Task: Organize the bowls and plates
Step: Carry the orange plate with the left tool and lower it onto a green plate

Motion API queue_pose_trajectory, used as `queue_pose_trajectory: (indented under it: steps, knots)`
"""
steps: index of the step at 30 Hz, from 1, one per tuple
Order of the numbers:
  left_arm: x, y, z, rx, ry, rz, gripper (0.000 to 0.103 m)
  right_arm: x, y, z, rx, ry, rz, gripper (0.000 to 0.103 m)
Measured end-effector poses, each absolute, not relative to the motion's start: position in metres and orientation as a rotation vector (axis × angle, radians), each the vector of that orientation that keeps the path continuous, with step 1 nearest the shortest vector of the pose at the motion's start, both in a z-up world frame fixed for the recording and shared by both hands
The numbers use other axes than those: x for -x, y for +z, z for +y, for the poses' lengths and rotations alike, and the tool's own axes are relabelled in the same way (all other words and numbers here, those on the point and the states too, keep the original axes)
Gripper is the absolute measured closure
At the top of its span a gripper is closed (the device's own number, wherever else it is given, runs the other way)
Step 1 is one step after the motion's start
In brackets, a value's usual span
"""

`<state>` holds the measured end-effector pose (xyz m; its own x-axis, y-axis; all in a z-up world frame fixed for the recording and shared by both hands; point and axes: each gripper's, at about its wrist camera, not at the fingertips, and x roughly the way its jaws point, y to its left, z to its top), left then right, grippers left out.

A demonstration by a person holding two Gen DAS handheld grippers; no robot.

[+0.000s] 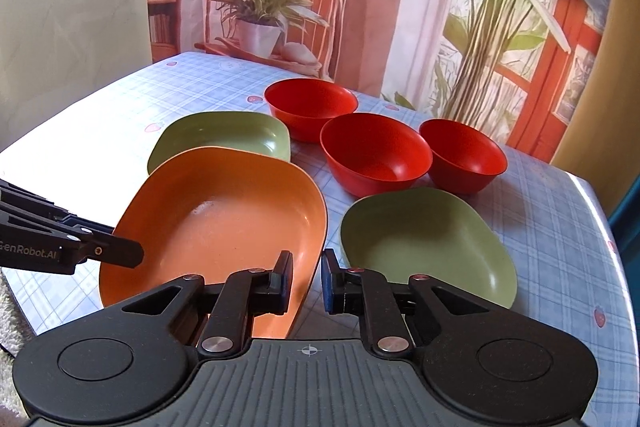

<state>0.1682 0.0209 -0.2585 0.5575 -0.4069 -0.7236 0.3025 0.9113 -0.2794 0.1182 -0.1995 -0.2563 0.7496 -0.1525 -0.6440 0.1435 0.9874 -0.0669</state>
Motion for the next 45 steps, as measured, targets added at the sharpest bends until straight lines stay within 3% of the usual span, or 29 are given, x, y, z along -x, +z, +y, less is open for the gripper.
queue_pose_trajectory:
  steps: [9,21,45]
  knots:
    - [-0.193,-0.249,0.034,0.176,-0.379,0.841,0.087,-0.181,-0.234,-0.200,0.111,-0.117,0.635,0.090]
    - [-0.232,-0.254,0.055,0.193,-0.267,0.832,0.087,-0.269,-0.262,-0.197,0.118,-0.088,0.680,0.094]
    - [-0.242,-0.264,0.052,0.131,-0.208,0.850,0.081,-0.289,-0.295,-0.187,0.226,-0.127,0.711,0.090]
